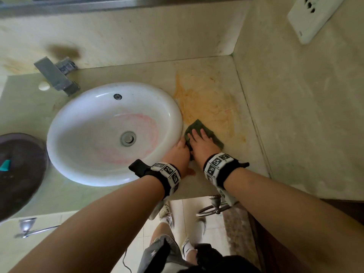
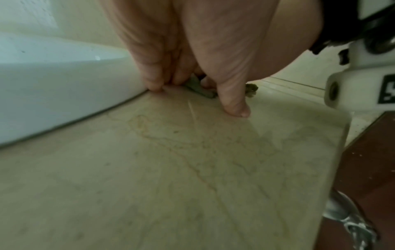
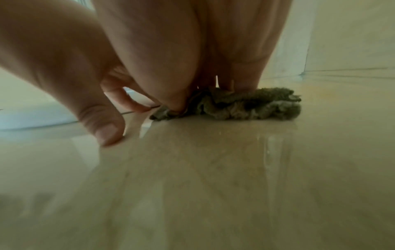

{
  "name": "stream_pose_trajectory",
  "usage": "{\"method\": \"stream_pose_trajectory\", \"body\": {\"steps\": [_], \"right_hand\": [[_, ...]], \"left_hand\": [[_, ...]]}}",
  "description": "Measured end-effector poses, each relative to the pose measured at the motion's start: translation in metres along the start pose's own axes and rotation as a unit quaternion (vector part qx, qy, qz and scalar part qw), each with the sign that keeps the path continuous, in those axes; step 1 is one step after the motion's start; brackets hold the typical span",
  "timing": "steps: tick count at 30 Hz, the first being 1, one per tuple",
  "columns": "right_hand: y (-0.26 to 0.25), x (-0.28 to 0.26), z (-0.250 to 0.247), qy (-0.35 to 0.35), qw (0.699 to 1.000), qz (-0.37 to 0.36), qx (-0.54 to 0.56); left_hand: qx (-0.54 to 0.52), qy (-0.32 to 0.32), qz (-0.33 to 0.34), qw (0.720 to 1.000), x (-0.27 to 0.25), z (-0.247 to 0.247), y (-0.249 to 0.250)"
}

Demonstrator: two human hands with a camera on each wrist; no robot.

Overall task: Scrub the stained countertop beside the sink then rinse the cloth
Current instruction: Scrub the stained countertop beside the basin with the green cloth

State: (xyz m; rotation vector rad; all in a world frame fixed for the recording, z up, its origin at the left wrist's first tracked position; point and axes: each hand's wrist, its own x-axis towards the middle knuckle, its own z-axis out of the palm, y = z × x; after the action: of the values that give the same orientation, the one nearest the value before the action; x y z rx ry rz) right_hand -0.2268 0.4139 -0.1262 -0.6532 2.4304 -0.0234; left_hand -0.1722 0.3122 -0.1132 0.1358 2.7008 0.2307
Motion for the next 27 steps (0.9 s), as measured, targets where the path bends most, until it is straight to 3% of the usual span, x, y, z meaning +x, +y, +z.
{"method": "stream_pose_trajectory", "body": {"steps": [9, 20, 23, 27], "right_hand": [[0.015, -0.051, 0.036, -0.059, 0.998, 0.025, -0.019], [-0.004, 0.029, -0.014, -0.006, 1.0, -0.002, -0.006], [0.0, 0.041, -0.023, 0.002, 1.0, 0.004, -0.005], [-0.003, 0.033, -0.019, 0.004, 1.0, 0.015, 0.003]], "left_hand": [[-0.02, -0.025, -0.018, 0.999, -0.004, 0.001, -0.002], [0.011, 0.014, -0.005, 1.0, -0.009, -0.004, -0.003], [-0.012, -0.012, -0.025, 1.0, -0.009, -0.006, -0.003], [0.035, -0.027, -0.004, 0.999, -0.007, -0.009, -0.004]]}}
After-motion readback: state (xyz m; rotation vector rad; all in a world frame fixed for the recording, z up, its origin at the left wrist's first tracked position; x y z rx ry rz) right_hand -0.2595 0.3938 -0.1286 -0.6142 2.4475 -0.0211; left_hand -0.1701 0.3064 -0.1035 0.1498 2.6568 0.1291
